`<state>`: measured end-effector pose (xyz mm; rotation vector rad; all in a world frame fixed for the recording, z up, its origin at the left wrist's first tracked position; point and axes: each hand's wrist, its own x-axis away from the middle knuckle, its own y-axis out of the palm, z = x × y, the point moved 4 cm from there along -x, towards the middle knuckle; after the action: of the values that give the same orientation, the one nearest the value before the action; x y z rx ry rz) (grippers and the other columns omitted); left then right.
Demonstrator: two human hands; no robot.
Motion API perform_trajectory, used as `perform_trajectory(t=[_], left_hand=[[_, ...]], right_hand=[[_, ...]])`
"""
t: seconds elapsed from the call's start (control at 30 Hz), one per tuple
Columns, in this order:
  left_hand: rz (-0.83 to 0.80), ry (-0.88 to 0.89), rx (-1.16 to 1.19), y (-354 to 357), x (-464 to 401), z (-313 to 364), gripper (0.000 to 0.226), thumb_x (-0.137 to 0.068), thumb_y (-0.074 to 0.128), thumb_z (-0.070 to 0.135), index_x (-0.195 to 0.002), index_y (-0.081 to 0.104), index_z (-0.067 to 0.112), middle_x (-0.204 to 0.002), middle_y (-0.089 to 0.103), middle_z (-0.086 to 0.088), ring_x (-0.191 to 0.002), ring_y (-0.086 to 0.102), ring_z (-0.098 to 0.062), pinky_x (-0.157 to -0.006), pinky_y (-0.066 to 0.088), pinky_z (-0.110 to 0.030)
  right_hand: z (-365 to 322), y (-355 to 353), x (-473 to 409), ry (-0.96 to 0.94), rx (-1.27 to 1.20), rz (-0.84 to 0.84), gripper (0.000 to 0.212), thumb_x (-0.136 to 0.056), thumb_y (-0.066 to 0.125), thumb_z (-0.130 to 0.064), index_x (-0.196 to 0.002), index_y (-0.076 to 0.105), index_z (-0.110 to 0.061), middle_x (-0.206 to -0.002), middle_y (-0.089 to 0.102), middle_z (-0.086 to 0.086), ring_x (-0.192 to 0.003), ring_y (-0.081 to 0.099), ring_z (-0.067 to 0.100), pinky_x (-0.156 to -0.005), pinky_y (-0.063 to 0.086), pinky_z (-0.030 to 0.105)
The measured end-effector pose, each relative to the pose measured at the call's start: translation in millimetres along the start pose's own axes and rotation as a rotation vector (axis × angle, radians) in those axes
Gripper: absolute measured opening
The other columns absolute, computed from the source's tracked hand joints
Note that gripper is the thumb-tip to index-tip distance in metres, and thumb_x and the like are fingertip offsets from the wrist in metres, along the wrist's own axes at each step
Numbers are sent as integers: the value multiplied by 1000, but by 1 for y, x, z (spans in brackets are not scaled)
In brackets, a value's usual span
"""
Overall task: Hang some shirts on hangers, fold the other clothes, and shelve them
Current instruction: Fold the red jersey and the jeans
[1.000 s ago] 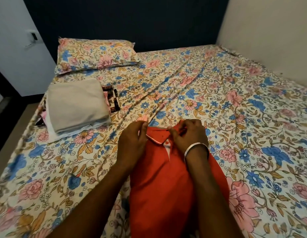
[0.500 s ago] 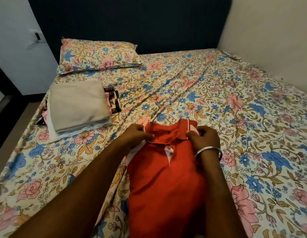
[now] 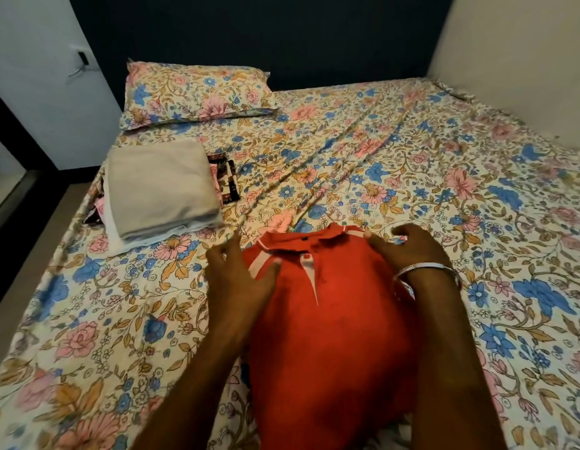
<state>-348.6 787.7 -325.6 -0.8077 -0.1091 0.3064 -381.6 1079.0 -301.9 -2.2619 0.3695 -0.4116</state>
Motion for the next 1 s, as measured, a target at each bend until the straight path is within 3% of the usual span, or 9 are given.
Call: perform_trajectory(t=[0.1, 0.23, 0.3, 0.4, 0.47, 0.57, 0.63, 0.83, 1.0], left_hand=[[-295, -254, 241, 19, 62, -23, 120, -64, 63, 85, -160, 16, 31, -162, 21, -9, -144, 36, -33, -112, 40, -51], [-304, -264, 365, 25, 85, -27, 111, -66, 60, 84, -158, 26, 32, -157, 42, -3, -137, 48, -28, -113, 42, -49], [-348, -310, 406, 17, 79, -25, 104, -68, 62, 81, -153, 38, 26, -149, 51, -6, -125, 57, -27, -105, 49, -47], [-407, -394, 522, 6, 68, -22, 75, -86, 72, 50, -144, 49, 9, -140, 58, -12, -92, 59, -16, -72, 51, -27], [-442, -384, 553, 1, 66, -17, 70, -88, 74, 41, -144, 49, 6, -140, 58, -13, -84, 57, -12, -63, 46, -21], [-403, -286, 564, 1, 66, -7, 83, -85, 77, 42, -153, 38, 15, -150, 50, -9, -116, 59, -22, -88, 52, -30], [-380, -252, 582, 1, 68, 0, 91, -85, 78, 39, -158, 27, 18, -158, 39, -7, -136, 47, -28, -105, 44, -39], [-401, -383, 635, -2, 60, -1, 91, -85, 77, 41, -157, 28, 16, -158, 39, -9, -138, 46, -33, -110, 41, -46], [-448, -345, 437, 0, 53, -9, 87, -90, 67, 53, -155, 31, 8, -155, 42, -14, -136, 48, -35, -111, 43, -46]], right_hand=[[11, 4, 20, 96, -6, -253, 91, -64, 71, -80, -130, 60, -17, -124, 64, 7, -106, 61, 29, -97, 49, 40], [17, 4, 38, 109, -188, -265, 38, -81, 72, -61, -89, 59, -26, -88, 61, -3, -77, 57, 18, -84, 46, 35], [22, 4, 50, 153, -279, -281, 60, -66, 76, -74, -90, 64, -20, -93, 67, 3, -83, 63, 23, -87, 51, 38], [41, 7, 56, 224, -343, -297, 114, -40, 81, -84, -124, 62, -10, -117, 67, 13, -99, 67, 35, -92, 55, 51], [39, 1, 64, 251, -362, -333, 103, -51, 82, -78, -123, 61, -7, -111, 67, 16, -92, 67, 34, -83, 57, 45], [36, -2, 67, 276, -487, -413, 71, -65, 86, -59, -109, 61, -8, -91, 69, 12, -78, 68, 28, -62, 54, 32], [39, 7, 66, 303, -522, -486, 89, -50, 95, -56, -116, 65, -4, -98, 75, 15, -86, 74, 34, -77, 60, 45], [33, 17, 62, 280, -677, -551, 79, -54, 96, -40, -121, 68, -8, -107, 74, 20, -97, 72, 41, -95, 54, 51], [23, 22, 52, 220, -743, -592, 53, -71, 83, -37, -115, 70, -10, -104, 75, 18, -95, 73, 38, -80, 58, 40]])
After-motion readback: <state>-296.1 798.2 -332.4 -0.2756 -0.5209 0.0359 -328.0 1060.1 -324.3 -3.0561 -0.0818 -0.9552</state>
